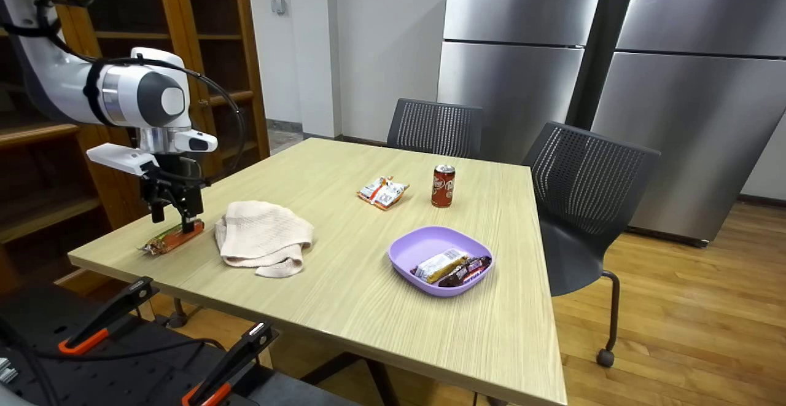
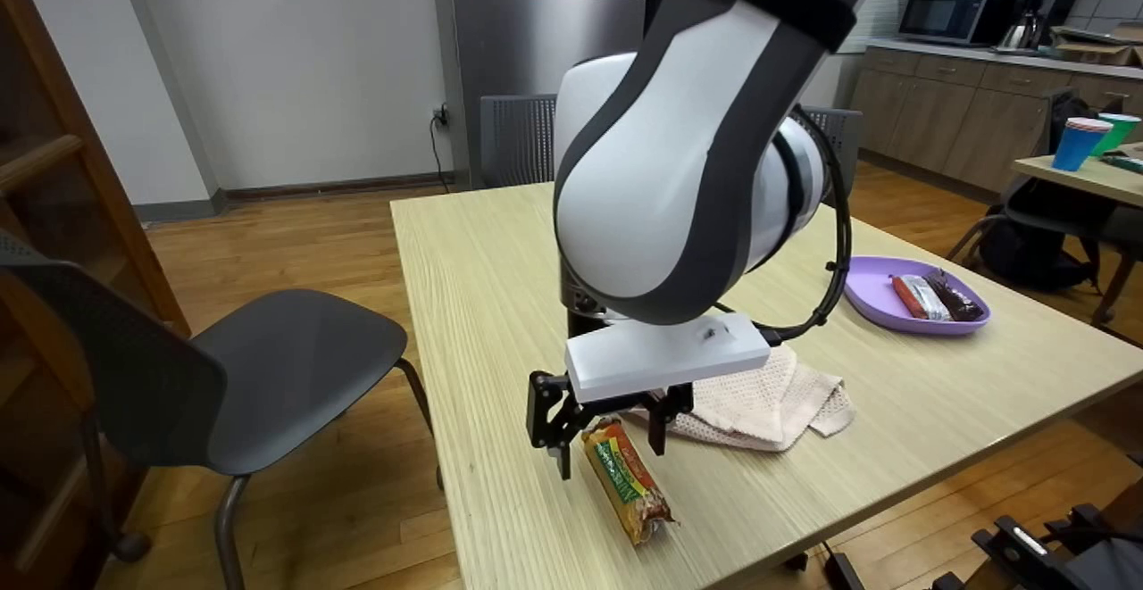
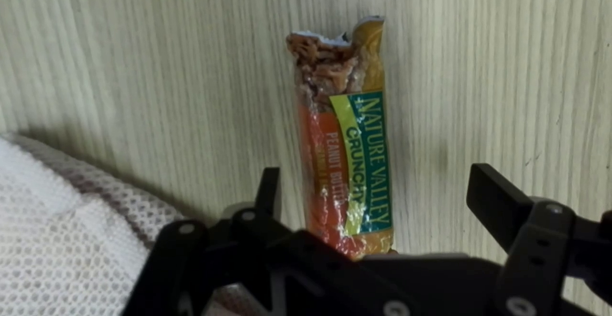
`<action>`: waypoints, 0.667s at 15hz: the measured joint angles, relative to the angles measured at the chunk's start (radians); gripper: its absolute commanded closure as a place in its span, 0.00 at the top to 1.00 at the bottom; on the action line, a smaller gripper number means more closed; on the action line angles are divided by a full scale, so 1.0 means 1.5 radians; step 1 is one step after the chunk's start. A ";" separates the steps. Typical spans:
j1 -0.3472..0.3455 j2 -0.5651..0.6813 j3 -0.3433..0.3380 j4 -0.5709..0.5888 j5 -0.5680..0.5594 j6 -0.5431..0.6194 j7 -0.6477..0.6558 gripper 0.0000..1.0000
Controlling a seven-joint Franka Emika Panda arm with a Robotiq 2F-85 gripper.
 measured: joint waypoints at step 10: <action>0.000 0.007 -0.002 -0.001 0.003 0.002 0.000 0.74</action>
